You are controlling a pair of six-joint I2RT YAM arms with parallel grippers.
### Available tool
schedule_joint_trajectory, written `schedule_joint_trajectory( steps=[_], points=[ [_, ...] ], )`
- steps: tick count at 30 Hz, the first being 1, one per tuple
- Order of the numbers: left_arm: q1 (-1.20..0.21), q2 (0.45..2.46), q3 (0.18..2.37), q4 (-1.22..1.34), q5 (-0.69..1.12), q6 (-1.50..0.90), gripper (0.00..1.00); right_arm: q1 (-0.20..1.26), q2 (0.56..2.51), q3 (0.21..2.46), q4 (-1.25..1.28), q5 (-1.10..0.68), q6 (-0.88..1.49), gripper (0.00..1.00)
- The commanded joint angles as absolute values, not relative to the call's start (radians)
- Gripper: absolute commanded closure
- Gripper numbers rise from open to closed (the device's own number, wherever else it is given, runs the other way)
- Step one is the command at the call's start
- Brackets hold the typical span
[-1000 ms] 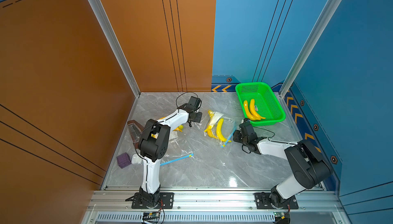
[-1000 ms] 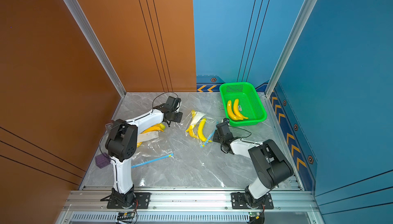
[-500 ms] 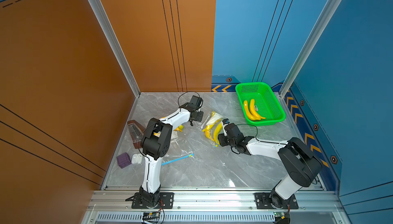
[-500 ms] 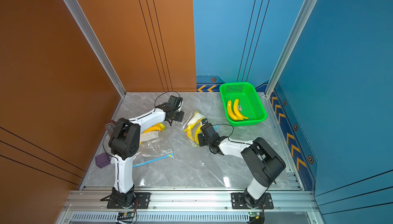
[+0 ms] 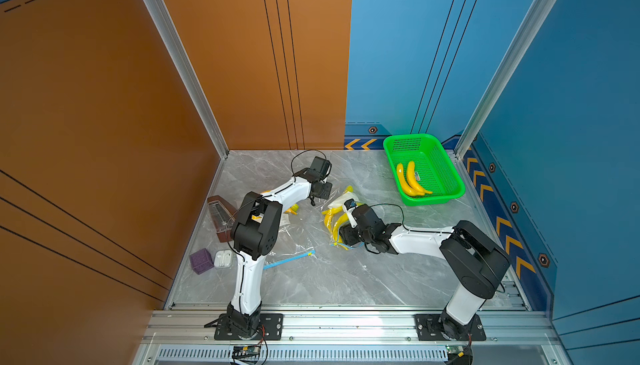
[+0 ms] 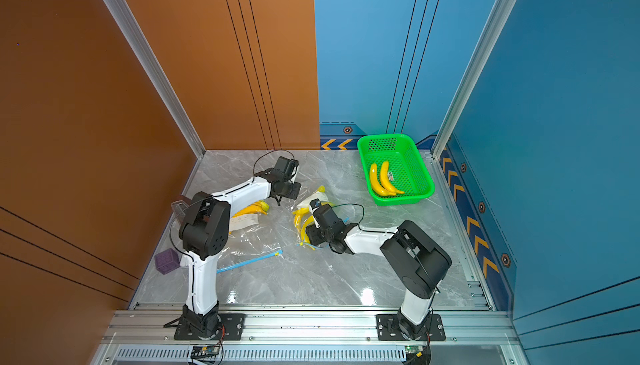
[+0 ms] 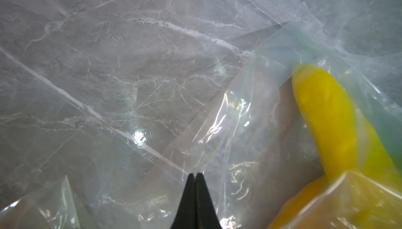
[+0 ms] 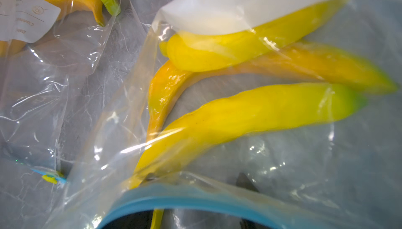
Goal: Open the zip-top bag and take out the banana
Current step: Pick up the banana from the zipper food storage bag.
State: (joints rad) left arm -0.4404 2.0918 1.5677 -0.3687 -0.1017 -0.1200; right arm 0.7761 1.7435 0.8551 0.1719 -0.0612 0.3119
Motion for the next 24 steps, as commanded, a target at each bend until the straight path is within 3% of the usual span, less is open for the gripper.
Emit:
schedule_joint_trajectory(
  steps=[1, 12, 19, 24],
  points=[
    [-0.452, 2.108, 1.588, -0.402, -0.114, -0.112, 1.00, 0.784, 1.760, 0.815, 0.183, -0.196, 0.335, 0.38],
    [-0.466, 2.106, 1.580, -0.402, -0.122, -0.128, 1.00, 0.790, 1.750, 0.753, 0.438, -0.305, 0.470, 0.35],
    [-0.477, 2.100, 1.574, -0.402, -0.126, -0.140, 1.00, 0.878, 1.810, 0.882, 0.174, -0.041, 0.349, 0.37],
    [-0.485, 2.094, 1.567, -0.402, -0.126, -0.147, 1.00, 0.922, 1.873, 0.915, 0.127, 0.047, 0.331, 0.38]
  ],
)
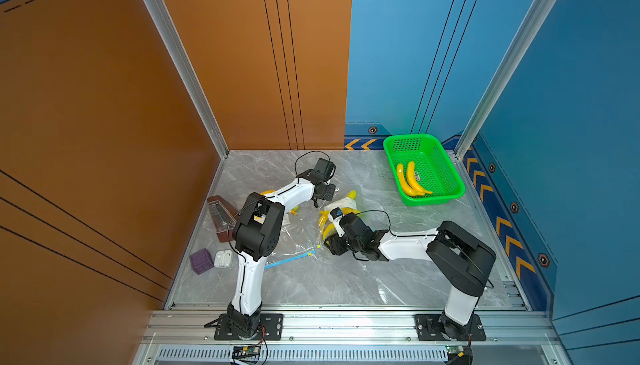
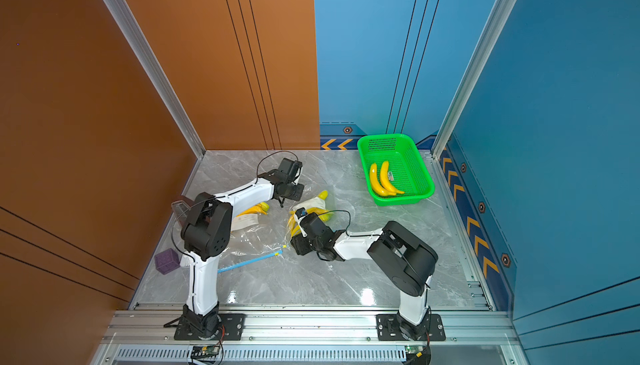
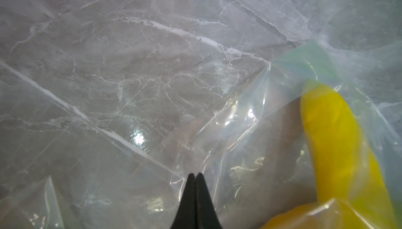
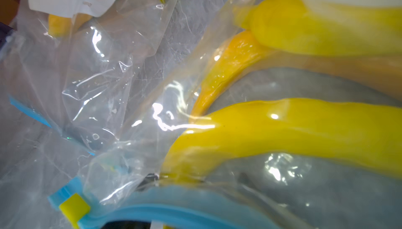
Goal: Open the zip-top bag and take out the banana
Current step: Pick up the banana from the zipper food storage bag.
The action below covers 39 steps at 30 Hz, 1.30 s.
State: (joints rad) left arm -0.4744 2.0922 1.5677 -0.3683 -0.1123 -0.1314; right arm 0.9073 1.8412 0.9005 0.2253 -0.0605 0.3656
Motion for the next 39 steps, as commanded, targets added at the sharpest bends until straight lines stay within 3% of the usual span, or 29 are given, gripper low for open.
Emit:
schedule_joint_trajectory(
  steps=[1, 7, 9, 13, 21, 39],
  points=[
    [-0.486, 2.091, 1.564, -0.402, -0.125, -0.149, 1.00, 0.931, 1.880, 0.919, 0.123, 0.059, 0.331, 0.38],
    [-0.487, 2.076, 1.552, -0.402, -0.124, -0.158, 1.00, 0.982, 1.923, 0.960, 0.053, 0.187, 0.327, 0.40],
    [-0.487, 2.074, 1.552, -0.402, -0.124, -0.156, 1.00, 0.990, 1.930, 0.966, 0.034, 0.223, 0.324, 0.48],
    [-0.486, 2.072, 1.552, -0.402, -0.127, -0.157, 1.00, 1.009, 1.917, 0.978, -0.013, 0.298, 0.323, 0.75],
    [-0.467, 2.087, 1.564, -0.402, -0.144, -0.135, 1.00, 1.046, 1.804, 0.925, -0.005, 0.298, 0.314, 1.00],
    [-0.339, 2.086, 1.580, -0.402, -0.201, -0.149, 1.00, 1.084, 1.494, 0.741, -0.146, 0.176, 0.365, 1.00]
  ],
)
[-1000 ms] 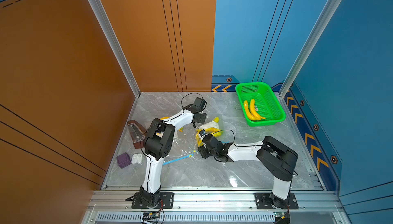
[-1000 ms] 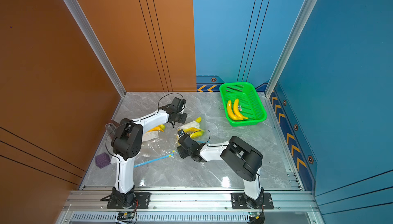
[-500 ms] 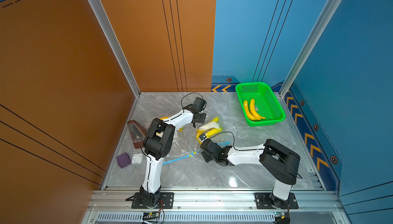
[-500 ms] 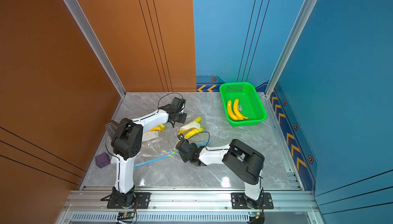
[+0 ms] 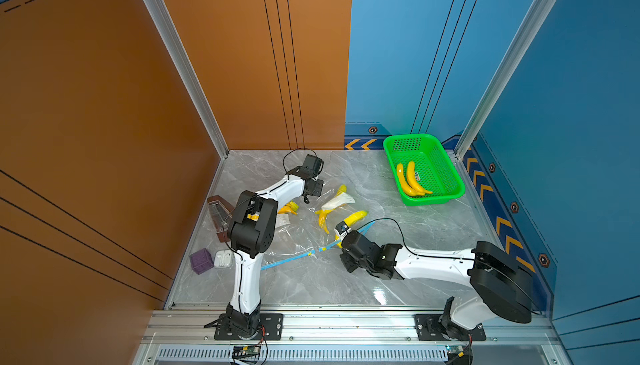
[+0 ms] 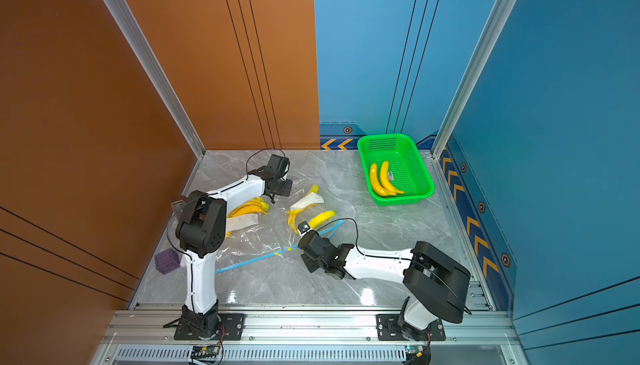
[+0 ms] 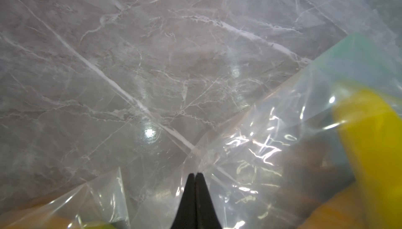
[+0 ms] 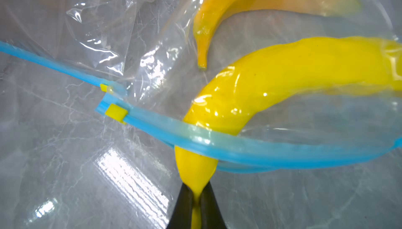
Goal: Open the zip-top bag and take out the banana
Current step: Pick up the banana from the zipper food storage bag.
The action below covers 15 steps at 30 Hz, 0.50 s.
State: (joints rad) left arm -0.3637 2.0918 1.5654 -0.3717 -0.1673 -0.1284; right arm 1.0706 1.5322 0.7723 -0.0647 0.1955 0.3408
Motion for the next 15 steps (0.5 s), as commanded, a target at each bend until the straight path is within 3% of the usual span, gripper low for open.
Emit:
schedule_joint_trajectory(
  steps=[1, 15],
  points=[
    [-0.331, 2.086, 1.581, -0.402, -0.198, -0.153, 1.00, 1.084, 1.478, 0.727, -0.151, 0.176, 0.370, 1.00],
    [-0.252, 2.108, 1.606, -0.403, -0.193, -0.191, 1.00, 1.094, 1.239, 0.568, -0.153, 0.112, 0.390, 1.00]
  ],
)
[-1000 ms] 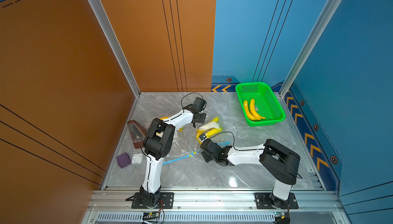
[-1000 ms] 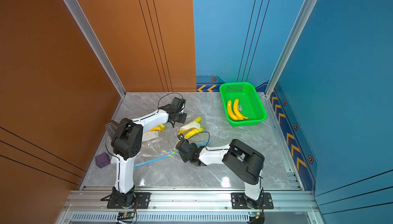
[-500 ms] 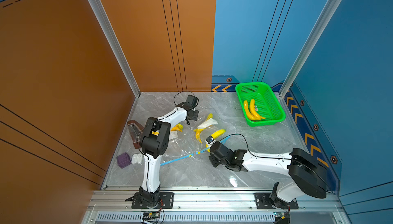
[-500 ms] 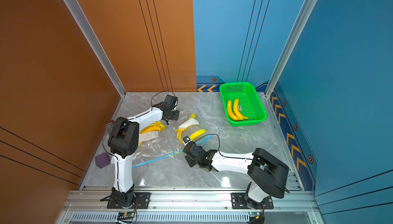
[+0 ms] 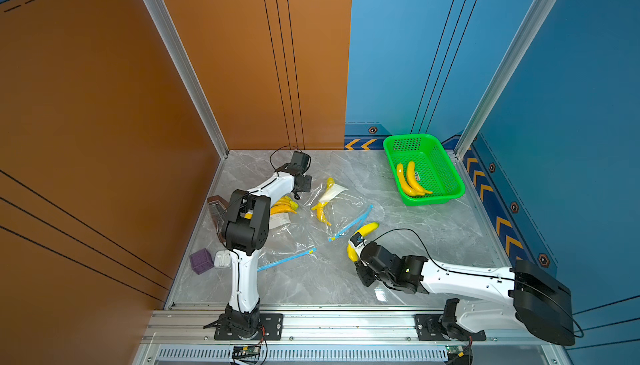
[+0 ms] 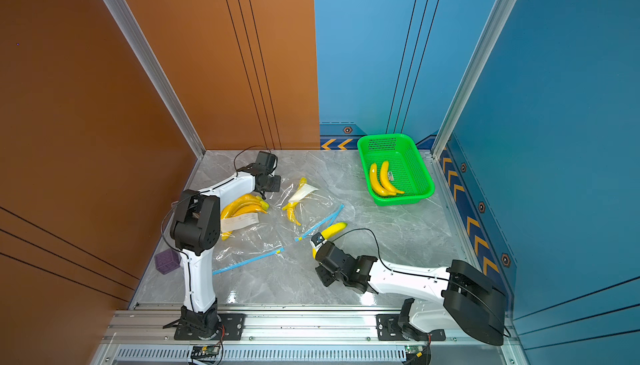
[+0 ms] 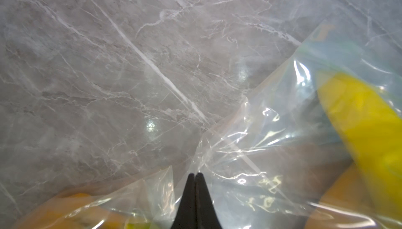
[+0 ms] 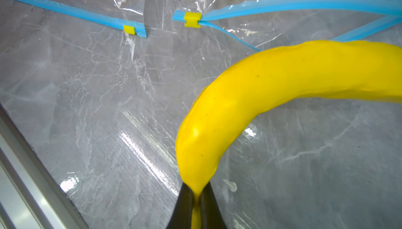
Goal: Open the zip-top bag and take out the banana
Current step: Pick up the banana from the zipper food storage bag, then place the banana in the basket.
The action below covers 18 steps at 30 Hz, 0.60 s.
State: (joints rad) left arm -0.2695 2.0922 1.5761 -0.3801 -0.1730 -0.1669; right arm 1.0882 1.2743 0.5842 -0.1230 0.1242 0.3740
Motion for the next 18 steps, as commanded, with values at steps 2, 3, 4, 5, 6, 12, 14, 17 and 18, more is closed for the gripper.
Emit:
schedule_joint_trajectory(
  steps=[2, 3, 4, 5, 6, 12, 14, 17, 18],
  points=[
    [-0.249, 2.108, 1.602, -0.402, -0.187, -0.194, 1.00, 1.090, 1.205, 0.578, -0.187, 0.138, 0.392, 1.00],
    [-0.249, 2.105, 1.597, -0.402, -0.187, -0.193, 1.00, 1.081, 1.182, 0.581, -0.198, 0.140, 0.389, 1.00],
    [-0.249, 2.103, 1.592, -0.402, -0.184, -0.194, 1.00, 1.063, 1.152, 0.589, -0.212, 0.145, 0.387, 1.00],
    [-0.249, 2.100, 1.585, -0.402, -0.179, -0.194, 1.00, 1.032, 1.120, 0.600, -0.232, 0.149, 0.387, 1.00],
    [-0.250, 2.096, 1.580, -0.402, -0.172, -0.195, 1.00, 0.989, 1.094, 0.612, -0.254, 0.137, 0.383, 0.99],
    [-0.272, 2.085, 1.559, -0.400, -0.161, -0.191, 1.00, 0.602, 0.994, 0.729, -0.321, -0.019, 0.281, 0.94],
    [-0.280, 2.085, 1.558, -0.400, -0.161, -0.191, 1.00, 0.490, 1.034, 0.805, -0.336, -0.051, 0.252, 0.95],
    [-0.287, 2.087, 1.557, -0.400, -0.156, -0.193, 1.00, 0.382, 1.137, 0.894, -0.317, -0.066, 0.214, 0.95],
    [-0.288, 2.088, 1.557, -0.400, -0.155, -0.196, 1.00, 0.366, 1.175, 0.920, -0.317, -0.049, 0.191, 0.95]
  ],
)
